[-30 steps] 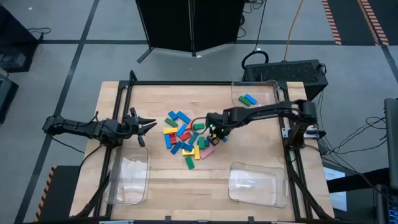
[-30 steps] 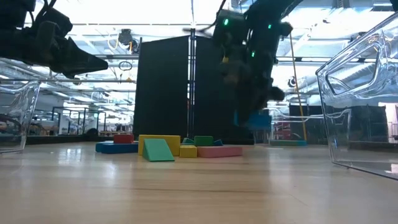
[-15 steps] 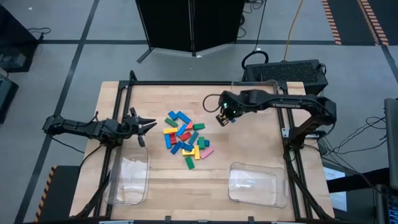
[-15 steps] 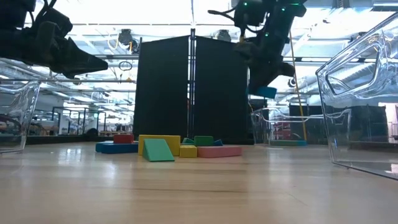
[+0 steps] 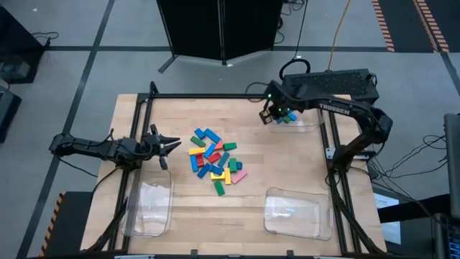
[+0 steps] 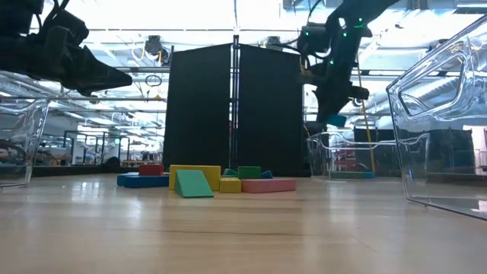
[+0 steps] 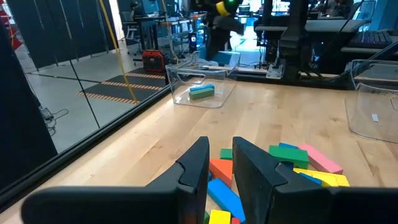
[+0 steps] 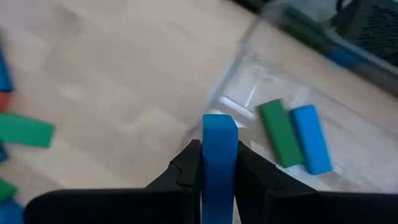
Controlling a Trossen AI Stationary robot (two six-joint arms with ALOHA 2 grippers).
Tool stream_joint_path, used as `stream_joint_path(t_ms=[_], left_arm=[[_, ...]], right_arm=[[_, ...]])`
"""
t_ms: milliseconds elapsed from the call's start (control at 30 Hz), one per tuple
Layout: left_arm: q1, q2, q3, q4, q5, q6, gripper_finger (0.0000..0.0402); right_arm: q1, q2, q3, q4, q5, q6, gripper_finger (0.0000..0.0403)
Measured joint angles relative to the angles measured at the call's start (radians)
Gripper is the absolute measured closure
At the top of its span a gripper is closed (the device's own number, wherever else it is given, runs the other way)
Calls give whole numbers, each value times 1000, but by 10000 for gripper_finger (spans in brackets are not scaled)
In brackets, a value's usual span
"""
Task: Sort blocks by size
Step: Put the blue rectangle block into the top transparent bin
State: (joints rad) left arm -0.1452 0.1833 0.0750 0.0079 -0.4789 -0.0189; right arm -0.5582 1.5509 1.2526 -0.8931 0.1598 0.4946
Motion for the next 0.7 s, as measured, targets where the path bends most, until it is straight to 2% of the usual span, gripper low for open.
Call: stream_joint_path(t_ms=[333,700], left_arm=[[0,0,0,-1,0,0,326],[0,0,0,-10,-8,7,326]], right_arm=[[-200,28,0,-24,-3,-97,351],[-319,144,0,-54,-19,-220,351]])
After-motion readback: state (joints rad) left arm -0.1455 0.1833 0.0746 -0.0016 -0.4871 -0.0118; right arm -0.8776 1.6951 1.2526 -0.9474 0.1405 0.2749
